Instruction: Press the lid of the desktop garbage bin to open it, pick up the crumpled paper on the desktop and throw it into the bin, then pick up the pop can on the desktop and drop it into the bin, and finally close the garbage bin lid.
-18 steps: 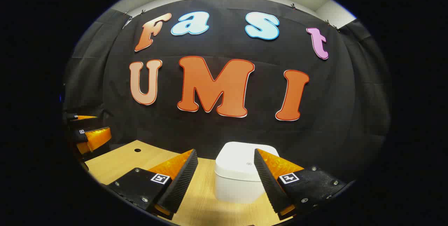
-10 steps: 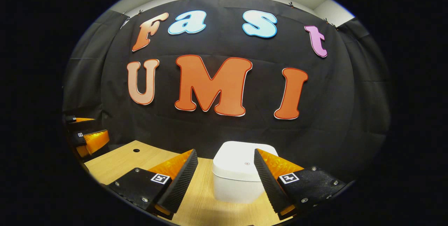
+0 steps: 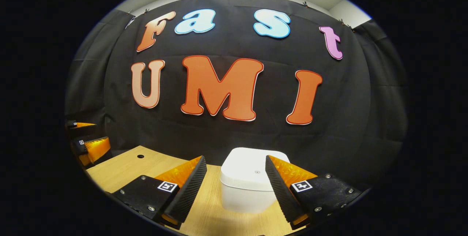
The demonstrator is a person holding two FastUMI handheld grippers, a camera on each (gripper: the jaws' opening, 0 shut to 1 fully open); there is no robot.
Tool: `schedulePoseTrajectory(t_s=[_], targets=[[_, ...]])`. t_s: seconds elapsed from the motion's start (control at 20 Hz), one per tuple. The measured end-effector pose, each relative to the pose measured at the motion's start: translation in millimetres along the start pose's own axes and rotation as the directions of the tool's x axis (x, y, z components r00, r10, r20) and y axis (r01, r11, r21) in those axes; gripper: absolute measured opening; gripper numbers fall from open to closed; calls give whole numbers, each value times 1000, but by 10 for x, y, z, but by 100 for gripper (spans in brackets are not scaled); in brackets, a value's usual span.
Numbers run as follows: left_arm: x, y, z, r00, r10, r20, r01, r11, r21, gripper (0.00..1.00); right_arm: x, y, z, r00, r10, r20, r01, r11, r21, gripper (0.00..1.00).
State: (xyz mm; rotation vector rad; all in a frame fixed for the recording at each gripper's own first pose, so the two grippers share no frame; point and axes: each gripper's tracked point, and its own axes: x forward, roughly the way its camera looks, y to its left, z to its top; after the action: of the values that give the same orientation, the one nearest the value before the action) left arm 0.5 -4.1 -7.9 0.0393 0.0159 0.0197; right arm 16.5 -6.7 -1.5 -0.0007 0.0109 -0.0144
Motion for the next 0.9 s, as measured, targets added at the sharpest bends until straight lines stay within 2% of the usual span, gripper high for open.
schedulePoseTrajectory(t_s=[0.55, 0.8, 0.9], targets=[[-41, 37, -45, 999, 35, -10, -35, 999, 7, 100, 183, -161, -6, 1000, -14, -12, 13, 1000, -20, 93], [-107, 92, -75, 997, 72, -21, -72, 997, 10, 100, 358, -298, -102, 998, -30, -57, 29, 999, -25, 78], [-130, 148, -92, 995, 94, -26, -94, 995, 11, 100, 433, -321, -160, 996, -21, -85, 20, 1000, -11, 68]])
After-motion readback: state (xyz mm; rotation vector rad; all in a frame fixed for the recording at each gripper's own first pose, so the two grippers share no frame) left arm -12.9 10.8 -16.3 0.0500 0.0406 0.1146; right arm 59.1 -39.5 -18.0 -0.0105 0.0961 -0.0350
